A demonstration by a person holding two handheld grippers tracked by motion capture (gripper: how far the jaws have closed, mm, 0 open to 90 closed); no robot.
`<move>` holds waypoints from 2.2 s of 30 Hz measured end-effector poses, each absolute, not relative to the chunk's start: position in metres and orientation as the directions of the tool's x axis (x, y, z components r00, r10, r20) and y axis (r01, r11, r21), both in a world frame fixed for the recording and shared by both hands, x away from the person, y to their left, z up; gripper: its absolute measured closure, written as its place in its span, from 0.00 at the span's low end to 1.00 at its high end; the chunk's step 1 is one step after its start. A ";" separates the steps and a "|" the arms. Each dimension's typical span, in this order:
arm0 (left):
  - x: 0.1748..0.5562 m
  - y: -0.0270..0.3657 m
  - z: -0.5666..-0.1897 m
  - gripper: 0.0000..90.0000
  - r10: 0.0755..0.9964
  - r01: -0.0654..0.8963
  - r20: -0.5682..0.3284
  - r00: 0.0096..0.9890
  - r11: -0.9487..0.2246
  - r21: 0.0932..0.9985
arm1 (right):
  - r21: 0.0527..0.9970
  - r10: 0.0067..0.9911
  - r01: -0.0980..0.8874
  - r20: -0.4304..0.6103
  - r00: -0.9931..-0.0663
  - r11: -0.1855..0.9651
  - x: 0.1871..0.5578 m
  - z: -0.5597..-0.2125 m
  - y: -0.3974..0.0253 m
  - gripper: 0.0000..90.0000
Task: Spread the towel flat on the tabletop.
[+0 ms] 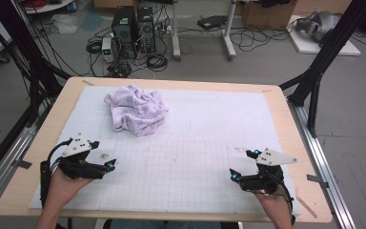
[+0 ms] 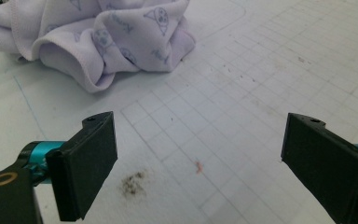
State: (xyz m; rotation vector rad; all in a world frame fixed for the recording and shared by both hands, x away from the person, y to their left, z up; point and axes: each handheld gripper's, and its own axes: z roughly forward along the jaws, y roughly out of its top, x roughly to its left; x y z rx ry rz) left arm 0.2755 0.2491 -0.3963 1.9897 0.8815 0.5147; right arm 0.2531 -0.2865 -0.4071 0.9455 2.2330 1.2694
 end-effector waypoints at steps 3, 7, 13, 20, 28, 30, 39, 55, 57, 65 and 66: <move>0.289 0.246 -0.399 0.13 0.755 0.402 -0.003 0.656 -0.346 0.848 | 0.867 0.721 0.347 -0.020 -0.693 0.358 0.254 -0.406 -0.285 0.11; 0.304 0.243 -0.397 0.14 0.761 0.410 -0.017 0.649 -0.331 0.850 | 0.867 0.715 0.344 -0.020 -0.699 0.360 0.257 -0.403 -0.282 0.11; 0.329 0.232 -0.387 0.19 0.756 0.397 -0.003 0.655 -0.340 0.853 | 0.865 0.701 0.336 -0.025 -0.712 0.372 0.266 -0.401 -0.276 0.11; 0.363 0.217 -0.378 0.26 0.752 0.396 -0.007 0.660 -0.340 0.853 | 0.860 0.685 0.335 -0.023 -0.728 0.384 0.274 -0.400 -0.268 0.11; 0.400 0.195 -0.389 0.32 0.749 0.439 -0.012 0.663 -0.375 0.816 | 0.862 0.680 0.334 -0.016 -0.733 0.382 0.284 -0.397 -0.265 0.11; 0.408 0.191 -0.396 0.33 0.750 0.457 -0.012 0.661 -0.390 0.799 | 0.861 0.679 0.338 -0.012 -0.734 0.380 0.284 -0.397 -0.265 0.11; 0.429 0.180 -0.426 0.59 0.791 0.541 -0.028 0.611 -0.391 0.745 | 0.857 0.675 0.343 -0.007 -0.738 0.384 0.291 -0.403 -0.263 0.11; 0.368 0.176 -0.390 0.91 0.729 0.435 0.028 0.684 -0.438 0.787 | 0.856 0.675 0.349 -0.002 -0.737 0.383 0.291 -0.403 -0.264 0.11; 0.353 0.175 -0.385 0.91 0.716 0.420 0.035 0.697 -0.447 0.790 | 0.854 0.672 0.344 -0.009 -0.741 0.391 0.291 -0.403 -0.263 0.11; 0.300 0.163 -0.383 0.91 0.655 0.367 0.038 0.755 -0.470 0.802 | 0.854 0.662 0.337 -0.012 -0.749 0.396 0.289 -0.400 -0.259 0.11; 0.292 0.162 -0.384 0.91 0.648 0.364 0.038 0.761 -0.474 0.802 | 0.854 0.659 0.335 -0.012 -0.752 0.398 0.288 -0.399 -0.259 0.11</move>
